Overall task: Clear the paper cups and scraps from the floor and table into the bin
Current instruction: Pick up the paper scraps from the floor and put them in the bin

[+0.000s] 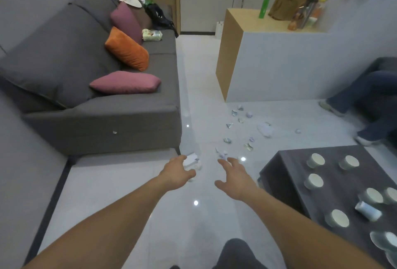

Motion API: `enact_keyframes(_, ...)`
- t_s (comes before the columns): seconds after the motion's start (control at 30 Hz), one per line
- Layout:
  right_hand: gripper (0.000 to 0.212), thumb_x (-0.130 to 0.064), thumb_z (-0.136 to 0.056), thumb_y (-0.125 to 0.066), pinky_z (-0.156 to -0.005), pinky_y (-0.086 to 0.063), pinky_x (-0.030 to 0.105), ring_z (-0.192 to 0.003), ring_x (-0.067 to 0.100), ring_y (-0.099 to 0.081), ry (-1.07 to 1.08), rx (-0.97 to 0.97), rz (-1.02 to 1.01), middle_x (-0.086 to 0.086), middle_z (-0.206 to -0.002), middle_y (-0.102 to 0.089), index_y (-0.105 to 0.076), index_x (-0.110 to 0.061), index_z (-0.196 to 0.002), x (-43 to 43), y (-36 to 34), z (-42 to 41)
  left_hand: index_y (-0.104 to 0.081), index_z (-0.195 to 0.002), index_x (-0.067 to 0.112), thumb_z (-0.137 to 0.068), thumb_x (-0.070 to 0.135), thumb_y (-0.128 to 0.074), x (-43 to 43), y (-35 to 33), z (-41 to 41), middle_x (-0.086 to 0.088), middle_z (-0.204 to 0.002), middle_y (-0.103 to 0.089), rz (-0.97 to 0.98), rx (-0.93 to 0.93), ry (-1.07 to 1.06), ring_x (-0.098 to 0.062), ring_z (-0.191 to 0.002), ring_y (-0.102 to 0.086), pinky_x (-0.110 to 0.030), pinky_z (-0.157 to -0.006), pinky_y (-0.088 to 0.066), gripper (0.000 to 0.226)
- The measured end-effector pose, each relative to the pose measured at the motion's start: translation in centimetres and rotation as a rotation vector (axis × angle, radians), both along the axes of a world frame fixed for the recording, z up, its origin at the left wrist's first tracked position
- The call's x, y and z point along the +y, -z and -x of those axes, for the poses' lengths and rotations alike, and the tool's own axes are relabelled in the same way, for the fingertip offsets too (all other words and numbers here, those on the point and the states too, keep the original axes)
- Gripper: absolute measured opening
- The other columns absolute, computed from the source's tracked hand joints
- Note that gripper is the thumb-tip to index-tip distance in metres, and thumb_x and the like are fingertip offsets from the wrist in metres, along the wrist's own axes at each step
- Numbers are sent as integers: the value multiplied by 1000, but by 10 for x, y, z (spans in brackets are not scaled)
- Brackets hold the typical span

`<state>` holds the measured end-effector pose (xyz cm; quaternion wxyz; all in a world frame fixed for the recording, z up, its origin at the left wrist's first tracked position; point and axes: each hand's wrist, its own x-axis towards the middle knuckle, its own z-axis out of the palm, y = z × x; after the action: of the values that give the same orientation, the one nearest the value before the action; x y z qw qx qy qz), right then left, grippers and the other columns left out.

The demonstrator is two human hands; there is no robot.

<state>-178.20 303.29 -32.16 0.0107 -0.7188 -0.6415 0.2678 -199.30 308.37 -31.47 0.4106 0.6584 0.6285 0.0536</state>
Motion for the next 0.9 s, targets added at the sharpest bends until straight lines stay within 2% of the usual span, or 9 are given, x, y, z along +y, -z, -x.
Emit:
enact_keyframes(0.1,72,-45,-89,-57,-107,-37,40,-141,27,-25,-24,17,23,3,-159,-15,-23,-31,-151,62,20,-17,-37,-141,26,-81,43,-57,53,15,-13,-2,-141,-40,38,1,-34,-19,-110,-48,-25,-79,-37,65)
enact_keyframes(0.2,70,-44,-89,-57,-104,-39,38,-139,27,-30,-86,35,67,2,-158,-17,-23,-33,-150,129,50,-36,-42,-135,30,-81,43,-58,109,39,-31,0,-136,-43,85,-11,-106,-12,-93,-44,-20,-66,-37,58)
enact_keyframes(0.23,70,-44,-89,-57,-103,-39,38,-138,28,-31,-112,40,83,3,-158,-18,-23,-33,-150,152,61,-43,-41,-136,29,-81,43,-58,129,49,-38,-1,-137,-42,104,0,-132,-14,-96,-46,-19,-67,-38,58)
enact_keyframes(0.37,71,-44,-90,-55,-104,-40,38,-138,27,-30,-201,56,184,2,-157,-17,-21,-32,-151,241,105,-76,-31,-145,23,-85,43,-57,195,84,-68,-3,-148,-32,221,67,-223,-22,-126,-43,-26,-92,-38,69)
enact_keyframes(0.43,71,-44,-91,-54,-104,-40,38,-138,26,-30,-230,59,228,2,-158,-17,-20,-32,-152,277,129,-91,-29,-147,21,-87,44,-57,223,103,-82,-4,-151,-29,297,91,-241,-22,-131,-40,-27,-101,-35,70)
enact_keyframes(0.53,70,-43,-91,-52,-104,-41,37,-138,24,-29,-281,57,288,1,-158,-15,-19,-33,-152,324,174,-103,-29,-146,22,-89,43,-57,261,141,-101,-4,-151,-29,369,94,-296,-21,-131,-41,-26,-100,-33,67)
enact_keyframes(0.7,68,-44,-93,-51,-104,-40,36,-138,23,-27,-303,58,374,0,-157,-14,-19,-33,-152,379,294,-103,-31,-145,24,-88,44,-57,307,255,-120,-1,-148,-34,440,70,-387,-19,-125,-44,-31,-104,-36,66)
enact_keyframes(0.9,66,-41,-94,-51,-101,-42,40,-137,27,-28,-314,-11,447,0,-157,-13,-20,-31,-151,410,487,-90,-32,-145,23,-88,43,-58,328,447,-116,-3,-147,-35,523,75,-403,-21,-127,-44,-31,-104,-35,66)
